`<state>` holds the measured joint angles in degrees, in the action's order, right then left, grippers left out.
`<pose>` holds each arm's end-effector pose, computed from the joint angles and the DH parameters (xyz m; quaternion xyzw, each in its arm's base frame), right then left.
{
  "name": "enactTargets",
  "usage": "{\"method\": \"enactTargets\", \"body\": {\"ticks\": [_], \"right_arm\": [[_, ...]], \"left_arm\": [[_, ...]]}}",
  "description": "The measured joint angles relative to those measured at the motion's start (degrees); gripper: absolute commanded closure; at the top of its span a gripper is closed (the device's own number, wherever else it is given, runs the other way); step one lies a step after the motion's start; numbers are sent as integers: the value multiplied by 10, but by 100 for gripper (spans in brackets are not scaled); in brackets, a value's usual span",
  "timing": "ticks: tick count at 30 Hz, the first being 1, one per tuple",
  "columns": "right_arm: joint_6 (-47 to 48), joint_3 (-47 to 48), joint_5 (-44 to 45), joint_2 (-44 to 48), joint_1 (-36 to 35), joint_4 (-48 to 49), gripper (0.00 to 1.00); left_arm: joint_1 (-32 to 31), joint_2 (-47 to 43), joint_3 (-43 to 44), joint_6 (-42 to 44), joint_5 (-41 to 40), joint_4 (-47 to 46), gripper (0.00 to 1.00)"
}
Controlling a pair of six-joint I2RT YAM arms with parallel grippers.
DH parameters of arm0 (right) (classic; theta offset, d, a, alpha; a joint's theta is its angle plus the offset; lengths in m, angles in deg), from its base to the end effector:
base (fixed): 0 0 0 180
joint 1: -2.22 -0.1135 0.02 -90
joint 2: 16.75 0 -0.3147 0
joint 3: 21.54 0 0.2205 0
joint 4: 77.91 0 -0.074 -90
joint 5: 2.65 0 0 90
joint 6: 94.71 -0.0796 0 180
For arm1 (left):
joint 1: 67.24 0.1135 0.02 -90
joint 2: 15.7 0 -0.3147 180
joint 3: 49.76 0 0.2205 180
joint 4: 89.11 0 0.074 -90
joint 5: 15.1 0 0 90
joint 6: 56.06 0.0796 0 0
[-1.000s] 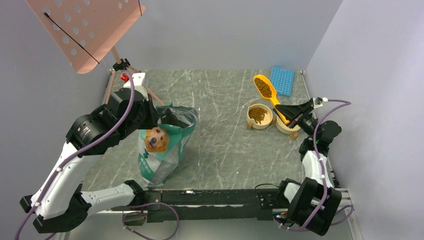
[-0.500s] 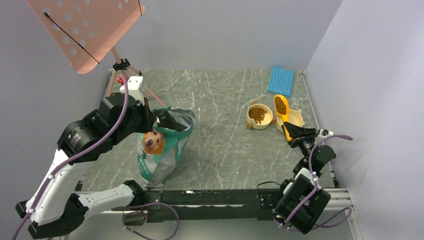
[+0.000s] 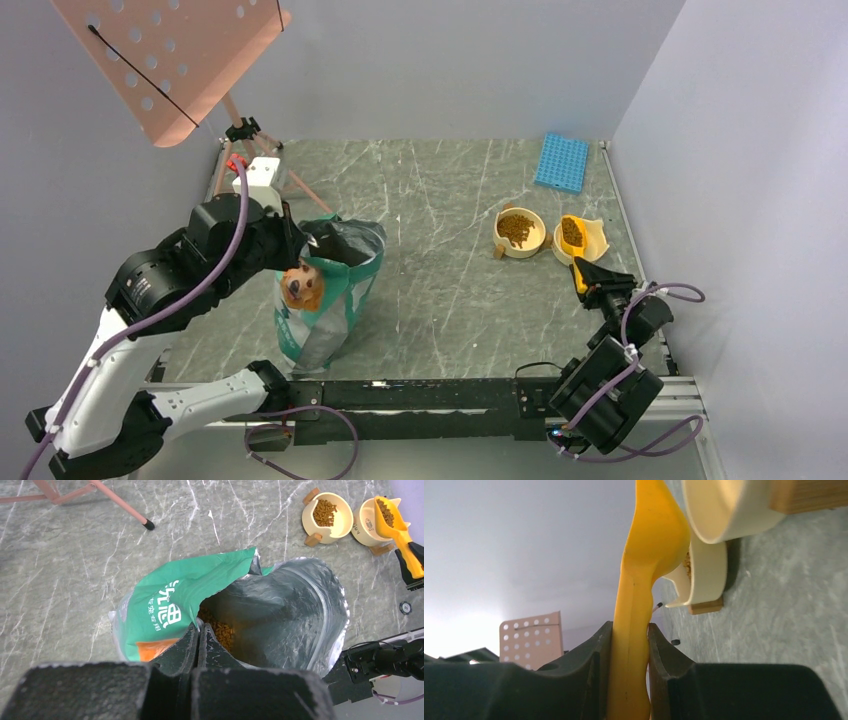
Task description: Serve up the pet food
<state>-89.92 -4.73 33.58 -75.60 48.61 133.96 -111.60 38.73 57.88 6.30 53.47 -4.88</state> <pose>0.1431 -0.0572 0.2138 0.5050 0.5451 0.5173 0.4245 0.0889 -0.0463 0.4697 0.0338 0.8595 -0.1534 0.4864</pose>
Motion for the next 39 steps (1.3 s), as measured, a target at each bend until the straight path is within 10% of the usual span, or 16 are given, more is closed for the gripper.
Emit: {"method": "enactTargets", "body": {"ticks": [28,39], "right_arm": [[401,331,145,-45,-9,-674,100],[469,496,272,-136,-146,-809,100]], "left_arm": [[-26,-11,-16,15,-37,-14,100],[-26,-11,-16,15,-39,-14,100]]}}
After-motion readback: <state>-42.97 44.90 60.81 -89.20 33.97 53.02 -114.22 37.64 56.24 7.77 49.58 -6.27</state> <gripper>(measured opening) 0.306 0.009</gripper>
